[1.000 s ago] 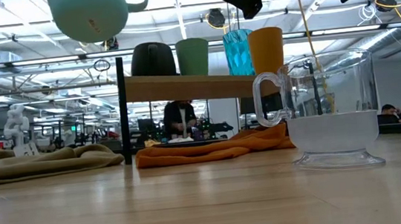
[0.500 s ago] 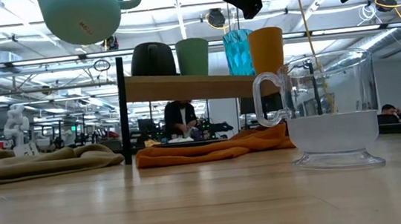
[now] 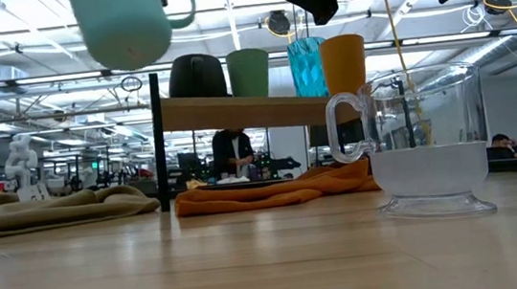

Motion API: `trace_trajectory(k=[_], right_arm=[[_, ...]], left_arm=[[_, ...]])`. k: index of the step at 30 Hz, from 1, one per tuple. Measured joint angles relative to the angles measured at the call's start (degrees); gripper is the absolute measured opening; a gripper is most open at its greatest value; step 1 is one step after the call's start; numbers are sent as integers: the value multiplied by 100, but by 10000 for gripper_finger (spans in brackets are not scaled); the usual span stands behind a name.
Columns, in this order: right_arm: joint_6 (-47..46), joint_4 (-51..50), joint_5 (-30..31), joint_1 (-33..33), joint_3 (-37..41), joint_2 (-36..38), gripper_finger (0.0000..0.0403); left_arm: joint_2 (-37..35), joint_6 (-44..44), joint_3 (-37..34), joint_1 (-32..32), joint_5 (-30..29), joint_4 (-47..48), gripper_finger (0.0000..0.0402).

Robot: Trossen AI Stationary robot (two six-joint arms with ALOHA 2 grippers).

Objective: Stack small to large cups/mugs on shelf
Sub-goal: Put the blue mug on the shelf

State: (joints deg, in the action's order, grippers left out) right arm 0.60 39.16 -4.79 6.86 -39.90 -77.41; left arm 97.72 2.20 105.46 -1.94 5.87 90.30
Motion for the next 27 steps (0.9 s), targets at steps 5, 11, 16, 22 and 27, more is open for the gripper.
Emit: trace_trajectory(k=[5,11,16,22,27], right_arm=[[-155,169,-24,-190,0,-25,288],[-287,223,-327,-360,0,-26,288],[-253,403,-338,-366,0,-53,288],[-292,987,-507,-402,-128,-633,288],[-289,925,-600,-466,-544,-1058,288]], left_arm=[[422,-335,595,69,3,-38,3],[779,-624,1149,68,54,-36,3],[782,-627,1186,70,26,-24,3],[782,-617,1186,77,5,-31,3],[782,-575,1186,77,6,-22,3]])
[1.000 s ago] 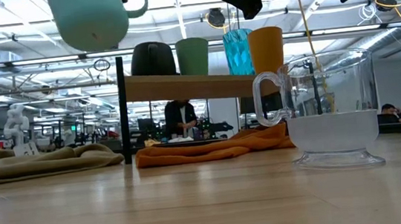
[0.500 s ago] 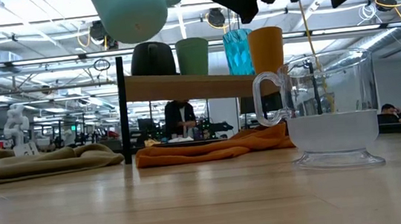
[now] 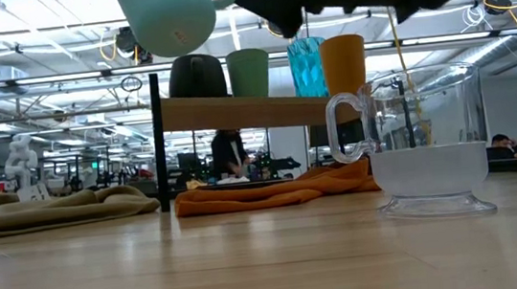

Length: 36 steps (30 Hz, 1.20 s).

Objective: Stack small to large cups/mugs on shelf
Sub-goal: Put the blue mug on the shelf

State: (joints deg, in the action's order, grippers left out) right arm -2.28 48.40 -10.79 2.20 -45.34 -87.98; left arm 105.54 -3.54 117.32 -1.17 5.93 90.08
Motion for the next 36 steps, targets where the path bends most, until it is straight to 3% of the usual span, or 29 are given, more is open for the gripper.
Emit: trace_trajectory(k=[6,27,31,36], right_arm=[[88,-554,-9,-1,-369,-98,288],[14,90,-8,-1,-379,-441,285],[-4,92,-9,-1,-381,-442,261],[-4,63,-7,-1,-379,-442,200]], left_arm=[[0,1,0,0,-2,-6,3],[0,25,0,2,-38,-8,3],[0,28,0,2,-37,-8,3],[0,43,-2,2,-39,-6,3]])
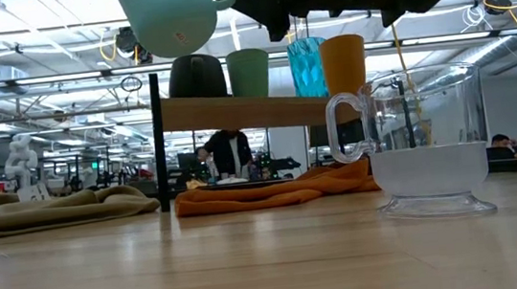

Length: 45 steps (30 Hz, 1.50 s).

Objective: Stack small to large cups/mugs on shelf
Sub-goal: Put the blue mug on the shelf

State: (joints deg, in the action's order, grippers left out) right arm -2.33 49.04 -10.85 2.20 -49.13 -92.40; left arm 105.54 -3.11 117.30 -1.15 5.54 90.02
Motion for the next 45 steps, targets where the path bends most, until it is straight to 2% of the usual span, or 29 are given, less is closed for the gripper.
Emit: trace_trajectory(k=[10,11,28,37,45], right_arm=[[-36,-87,-4,0,0,2,41],[-32,-92,0,0,0,0,38],[-62,-90,171,2,0,0,38],[-7,-81,210,0,0,4,38],[-63,0,225,0,0,5,38]], left_arm=[[0,-1,0,2,-68,18,3],[0,-2,0,2,-106,30,3],[-17,70,-4,1,-114,14,5],[-28,364,-4,2,-68,-20,63],[-144,348,2,5,-61,-29,77]])
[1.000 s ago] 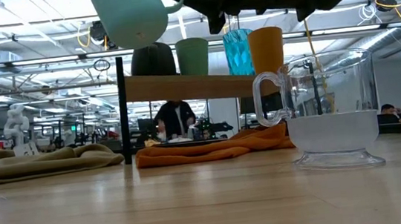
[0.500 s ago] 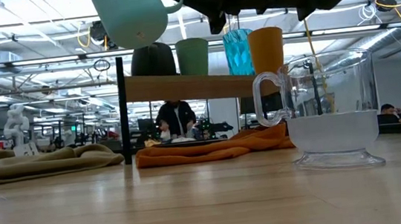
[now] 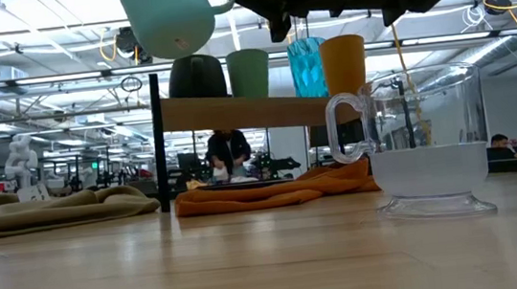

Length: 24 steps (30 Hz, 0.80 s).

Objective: Stack small to large cups/mugs on shelf
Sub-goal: Put the blue mug on the shelf

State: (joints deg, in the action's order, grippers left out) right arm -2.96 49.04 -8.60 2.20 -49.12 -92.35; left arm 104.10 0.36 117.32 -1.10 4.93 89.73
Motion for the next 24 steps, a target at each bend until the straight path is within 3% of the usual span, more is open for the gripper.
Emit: trace_trajectory(k=[15,24], right_arm=[[-42,48,-75,-70,0,0,38],[-60,44,-42,-79,0,0,38]], left_arm=[[-195,181,4,56,248,23,84],[-197,325,7,238,713,23,184]])
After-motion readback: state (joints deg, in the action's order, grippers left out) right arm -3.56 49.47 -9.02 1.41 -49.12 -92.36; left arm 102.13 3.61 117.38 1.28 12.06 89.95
